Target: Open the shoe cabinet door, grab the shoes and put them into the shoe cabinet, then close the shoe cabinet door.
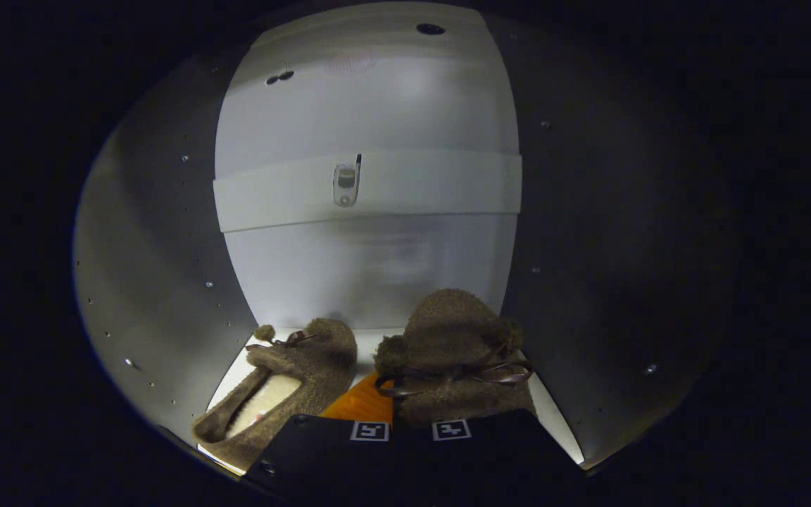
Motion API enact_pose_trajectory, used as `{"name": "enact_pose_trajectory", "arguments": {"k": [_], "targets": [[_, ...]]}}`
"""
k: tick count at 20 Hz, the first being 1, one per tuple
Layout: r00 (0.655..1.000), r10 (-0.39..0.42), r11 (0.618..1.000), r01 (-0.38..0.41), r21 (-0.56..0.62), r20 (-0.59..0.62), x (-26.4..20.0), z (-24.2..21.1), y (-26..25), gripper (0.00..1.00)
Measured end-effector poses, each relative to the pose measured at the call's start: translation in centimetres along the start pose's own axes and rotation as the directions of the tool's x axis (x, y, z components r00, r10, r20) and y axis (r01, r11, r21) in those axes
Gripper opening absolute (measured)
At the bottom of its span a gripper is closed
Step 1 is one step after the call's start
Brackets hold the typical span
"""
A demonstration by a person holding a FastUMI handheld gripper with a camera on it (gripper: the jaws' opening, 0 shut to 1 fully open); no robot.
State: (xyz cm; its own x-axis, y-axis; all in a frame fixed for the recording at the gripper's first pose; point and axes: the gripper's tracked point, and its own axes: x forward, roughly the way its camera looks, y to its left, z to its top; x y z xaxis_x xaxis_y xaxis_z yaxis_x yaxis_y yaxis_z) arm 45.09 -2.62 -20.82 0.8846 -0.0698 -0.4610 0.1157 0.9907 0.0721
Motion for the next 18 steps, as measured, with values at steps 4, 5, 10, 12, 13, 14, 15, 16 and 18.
{"name": "enact_pose_trajectory", "arguments": {"k": [4, 5, 10, 12, 13, 14, 15, 16, 18], "targets": [[0.998, -0.041, 0.999, 0.041, -0.015, -0.056, 2.0, -1.3, -0.3, 0.07], [0.996, -0.048, 0.999, 0.046, -0.019, -0.075, 2.3, -1.7, -0.4, 0.09], [0.989, -0.061, 0.998, 0.059, -0.017, -0.133, 1.7, -2.8, -0.7, 0.17], [0.986, -0.045, 0.999, 0.045, 0.000, -0.159, 1.1, -3.0, -0.5, 0.28], [0.985, -0.038, 0.999, 0.039, 0.006, -0.171, 0.7, -3.1, -0.5, 0.33], [0.982, -0.027, 1.000, 0.029, 0.009, -0.186, 0.4, -3.3, -0.5, 0.39], [0.979, -0.012, 1.000, 0.014, 0.012, -0.203, -0.2, -3.5, -0.2, 0.44], [0.977, 0.006, 1.000, -0.003, 0.014, -0.212, -0.7, -3.5, 0.1, 0.54], [0.976, 0.018, 1.000, -0.018, 0.002, -0.218, -2.1, -3.4, 0.3, 0.71]]}}
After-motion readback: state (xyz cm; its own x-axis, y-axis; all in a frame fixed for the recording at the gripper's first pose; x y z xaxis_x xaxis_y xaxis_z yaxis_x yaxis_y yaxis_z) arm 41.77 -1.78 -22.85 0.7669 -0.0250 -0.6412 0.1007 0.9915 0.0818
